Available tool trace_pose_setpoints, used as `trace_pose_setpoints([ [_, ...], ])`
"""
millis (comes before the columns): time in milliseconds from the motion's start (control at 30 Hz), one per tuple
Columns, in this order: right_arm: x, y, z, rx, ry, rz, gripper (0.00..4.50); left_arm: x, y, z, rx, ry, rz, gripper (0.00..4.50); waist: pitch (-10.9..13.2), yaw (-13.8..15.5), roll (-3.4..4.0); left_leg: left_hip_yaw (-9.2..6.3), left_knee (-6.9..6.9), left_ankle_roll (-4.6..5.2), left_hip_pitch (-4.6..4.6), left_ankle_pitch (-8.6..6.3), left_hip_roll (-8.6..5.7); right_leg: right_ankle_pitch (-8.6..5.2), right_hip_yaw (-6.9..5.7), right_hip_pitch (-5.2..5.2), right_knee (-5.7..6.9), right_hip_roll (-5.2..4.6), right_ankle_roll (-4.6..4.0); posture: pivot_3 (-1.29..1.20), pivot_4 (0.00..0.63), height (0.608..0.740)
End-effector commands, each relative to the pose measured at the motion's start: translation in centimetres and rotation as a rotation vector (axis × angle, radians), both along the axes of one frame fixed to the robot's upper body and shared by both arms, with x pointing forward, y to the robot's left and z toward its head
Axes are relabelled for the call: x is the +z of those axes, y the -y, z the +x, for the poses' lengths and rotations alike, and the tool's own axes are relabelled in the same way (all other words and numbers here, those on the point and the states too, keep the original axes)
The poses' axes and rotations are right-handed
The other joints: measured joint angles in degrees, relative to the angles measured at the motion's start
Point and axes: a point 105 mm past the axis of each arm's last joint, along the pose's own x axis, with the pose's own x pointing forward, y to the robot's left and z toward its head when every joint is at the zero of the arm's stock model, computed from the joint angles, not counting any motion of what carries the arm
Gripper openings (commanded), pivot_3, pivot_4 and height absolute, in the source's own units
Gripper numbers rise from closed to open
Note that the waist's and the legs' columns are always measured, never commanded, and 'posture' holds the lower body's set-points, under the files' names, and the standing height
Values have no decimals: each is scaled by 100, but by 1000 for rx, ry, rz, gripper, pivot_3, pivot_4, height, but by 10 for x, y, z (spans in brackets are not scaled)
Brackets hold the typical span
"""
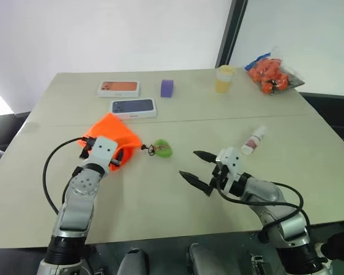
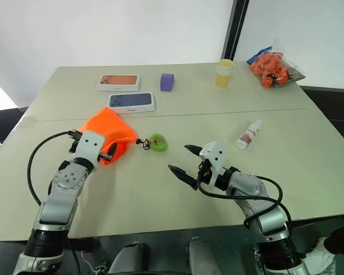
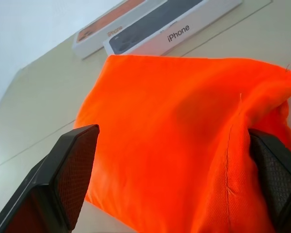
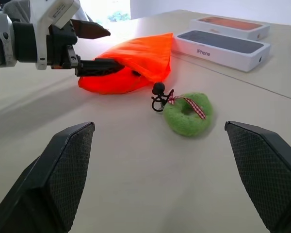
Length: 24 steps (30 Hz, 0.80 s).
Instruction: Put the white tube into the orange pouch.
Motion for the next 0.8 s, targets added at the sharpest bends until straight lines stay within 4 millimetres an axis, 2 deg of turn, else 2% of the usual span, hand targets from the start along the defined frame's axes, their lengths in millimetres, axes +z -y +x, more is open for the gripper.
trace_pose_setpoints([
  [33,7,-3,-1,10,36,19,4500,20,-2,-5,-24,73,-1,4456,0,5,0,0,0,0,0,0,0,0,0,0,0,0,0,0,150,723],
  [200,6,-3,-1,14,34,16,4500,22,-5,-12,-51,76,12,4456,0,12,0,0,0,0,0,0,0,0,0,0,0,0,-1,0,150,723],
  [433,8,-3,2,15,39,19,4500,22,-12,-14,-46,76,141,4456,0,12,-1,0,0,0,0,0,0,-1,0,0,0,0,-2,0,150,723],
  [800,11,-2,5,-2,55,30,4500,8,5,1,-106,18,311,4456,-2,15,-3,0,0,0,-1,0,0,-1,0,0,0,-1,-2,0,150,723],
])
